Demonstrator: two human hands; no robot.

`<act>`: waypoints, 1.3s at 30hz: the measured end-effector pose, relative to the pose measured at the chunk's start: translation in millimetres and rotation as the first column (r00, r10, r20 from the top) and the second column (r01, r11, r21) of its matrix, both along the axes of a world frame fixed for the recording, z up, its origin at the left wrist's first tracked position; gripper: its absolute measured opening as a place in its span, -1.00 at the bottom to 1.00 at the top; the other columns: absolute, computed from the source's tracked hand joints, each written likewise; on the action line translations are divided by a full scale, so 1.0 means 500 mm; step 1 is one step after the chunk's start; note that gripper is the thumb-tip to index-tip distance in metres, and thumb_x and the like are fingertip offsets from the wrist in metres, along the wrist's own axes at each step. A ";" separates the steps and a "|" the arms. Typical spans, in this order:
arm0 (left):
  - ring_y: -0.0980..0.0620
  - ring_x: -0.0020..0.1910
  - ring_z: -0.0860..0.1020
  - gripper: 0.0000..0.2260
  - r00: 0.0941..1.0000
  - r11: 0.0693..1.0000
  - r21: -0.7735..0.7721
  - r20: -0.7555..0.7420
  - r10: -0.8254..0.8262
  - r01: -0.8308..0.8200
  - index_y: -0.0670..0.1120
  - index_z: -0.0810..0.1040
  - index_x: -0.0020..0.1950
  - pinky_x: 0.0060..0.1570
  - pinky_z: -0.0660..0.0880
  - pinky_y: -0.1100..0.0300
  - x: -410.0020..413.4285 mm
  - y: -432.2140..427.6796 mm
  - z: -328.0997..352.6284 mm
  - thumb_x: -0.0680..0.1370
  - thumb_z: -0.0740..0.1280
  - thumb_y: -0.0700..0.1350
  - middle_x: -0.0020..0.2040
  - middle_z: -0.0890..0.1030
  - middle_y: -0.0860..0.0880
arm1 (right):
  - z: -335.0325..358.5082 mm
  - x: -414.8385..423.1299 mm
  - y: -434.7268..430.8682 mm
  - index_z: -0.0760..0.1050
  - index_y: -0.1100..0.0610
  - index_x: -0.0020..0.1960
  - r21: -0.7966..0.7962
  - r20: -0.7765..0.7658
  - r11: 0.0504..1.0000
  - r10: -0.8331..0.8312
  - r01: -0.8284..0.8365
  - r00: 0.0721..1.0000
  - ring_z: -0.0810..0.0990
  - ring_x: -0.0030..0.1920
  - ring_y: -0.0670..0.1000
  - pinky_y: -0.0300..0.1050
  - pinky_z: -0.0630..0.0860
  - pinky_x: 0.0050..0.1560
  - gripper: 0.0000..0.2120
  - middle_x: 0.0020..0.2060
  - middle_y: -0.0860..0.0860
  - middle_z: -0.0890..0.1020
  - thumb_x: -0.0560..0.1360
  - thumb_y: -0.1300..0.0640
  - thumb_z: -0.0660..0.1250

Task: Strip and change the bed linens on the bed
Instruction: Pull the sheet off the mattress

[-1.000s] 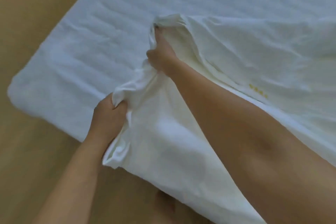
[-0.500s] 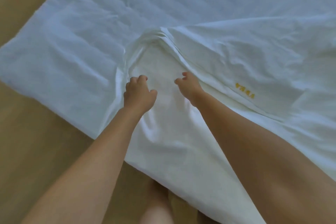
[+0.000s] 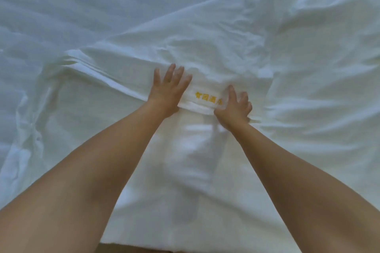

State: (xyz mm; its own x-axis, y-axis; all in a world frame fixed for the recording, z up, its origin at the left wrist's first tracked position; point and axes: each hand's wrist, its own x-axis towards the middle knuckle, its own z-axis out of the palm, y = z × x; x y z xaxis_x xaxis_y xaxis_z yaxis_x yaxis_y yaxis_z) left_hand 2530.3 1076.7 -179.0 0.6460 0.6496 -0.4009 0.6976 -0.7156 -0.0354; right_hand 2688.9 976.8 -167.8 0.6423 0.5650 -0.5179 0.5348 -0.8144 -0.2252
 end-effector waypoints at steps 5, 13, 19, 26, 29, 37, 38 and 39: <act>-0.18 0.52 -0.02 -0.30 0.994 0.995 0.006 0.027 -0.103 0.103 -0.03 -0.04 0.56 0.36 0.06 -0.29 0.075 0.008 -0.036 0.55 0.27 0.07 0.56 -0.02 -0.16 | -0.033 0.035 -0.011 -0.03 -0.11 0.52 0.064 -0.066 0.997 0.038 -0.034 0.997 -0.06 0.47 0.22 0.09 -0.01 0.44 -0.21 0.51 0.11 -0.04 0.42 0.02 0.31; -0.26 -0.02 0.52 -0.80 0.955 1.000 0.002 0.295 0.017 -0.018 -0.23 0.38 0.16 -0.29 0.24 0.03 0.144 0.124 0.034 0.54 0.18 -0.23 0.05 0.49 -0.23 | -0.011 0.038 0.041 0.04 0.00 0.53 0.340 -0.056 0.935 0.132 -0.106 0.990 0.03 0.46 0.13 0.01 0.05 0.41 -0.23 0.47 0.11 0.11 0.45 -0.07 0.35; -0.37 0.09 0.48 -0.69 0.911 0.902 0.266 0.328 0.248 -0.341 -0.27 0.24 0.34 -0.08 0.39 -0.13 0.061 0.441 0.165 0.62 0.09 -0.20 0.17 0.41 -0.35 | 0.071 0.000 0.266 -0.10 0.06 0.54 0.441 0.110 0.828 0.333 -0.346 0.937 -0.09 0.51 0.14 -0.06 -0.14 0.48 -0.22 0.52 0.11 0.00 0.49 0.02 0.29; -0.25 0.36 0.22 -0.42 0.853 0.809 0.270 0.142 0.502 -0.522 -0.14 0.04 0.51 0.26 0.27 -0.08 -0.067 0.556 0.176 0.56 0.25 -0.14 0.42 0.17 -0.26 | 0.096 -0.095 0.382 -0.06 0.06 0.54 0.507 -0.008 0.795 0.389 -0.332 0.921 -0.10 0.50 0.10 -0.05 -0.07 0.46 -0.29 0.52 0.08 0.00 0.51 0.13 0.24; -0.22 0.35 0.26 -0.47 0.907 0.892 0.169 0.049 0.418 -0.420 -0.09 0.17 0.46 0.25 0.30 -0.07 -0.079 0.493 0.116 0.53 0.28 -0.10 0.38 0.25 -0.20 | 0.068 -0.121 0.363 -0.03 0.09 0.53 0.435 -0.049 0.831 0.405 -0.346 0.913 -0.06 0.50 0.10 -0.07 -0.06 0.46 -0.32 0.51 0.09 0.03 0.52 0.11 0.23; -0.19 0.32 0.30 -0.29 0.936 0.936 -0.067 0.042 0.349 -0.346 0.09 0.09 0.49 0.20 0.34 -0.09 -0.054 0.407 0.003 0.46 0.38 0.17 0.40 0.22 -0.15 | -0.009 -0.128 0.308 0.05 0.09 0.52 0.202 -0.111 0.928 0.340 -0.314 0.934 0.13 0.42 0.14 0.02 0.22 0.34 -0.38 0.46 0.04 0.16 0.52 0.08 0.20; -0.20 0.33 0.30 -0.24 0.937 0.937 -0.064 0.050 0.347 -0.343 0.12 0.02 0.51 0.21 0.33 -0.10 -0.052 0.405 -0.004 0.45 0.39 0.16 0.43 0.17 -0.15 | -0.018 -0.131 0.302 0.05 0.09 0.51 0.188 -0.101 0.927 0.348 -0.326 0.932 0.14 0.42 0.14 0.02 0.21 0.35 -0.38 0.46 0.04 0.17 0.52 0.07 0.20; -0.21 0.33 0.29 -0.19 0.938 0.940 -0.050 0.065 0.342 -0.339 0.15 -0.07 0.52 0.22 0.32 -0.10 -0.051 0.406 -0.010 0.46 0.39 0.15 0.46 0.10 -0.16 | -0.026 -0.133 0.297 0.06 0.09 0.51 0.177 -0.086 0.924 0.359 -0.340 0.929 0.13 0.42 0.14 0.01 0.19 0.36 -0.38 0.46 0.04 0.17 0.52 0.06 0.21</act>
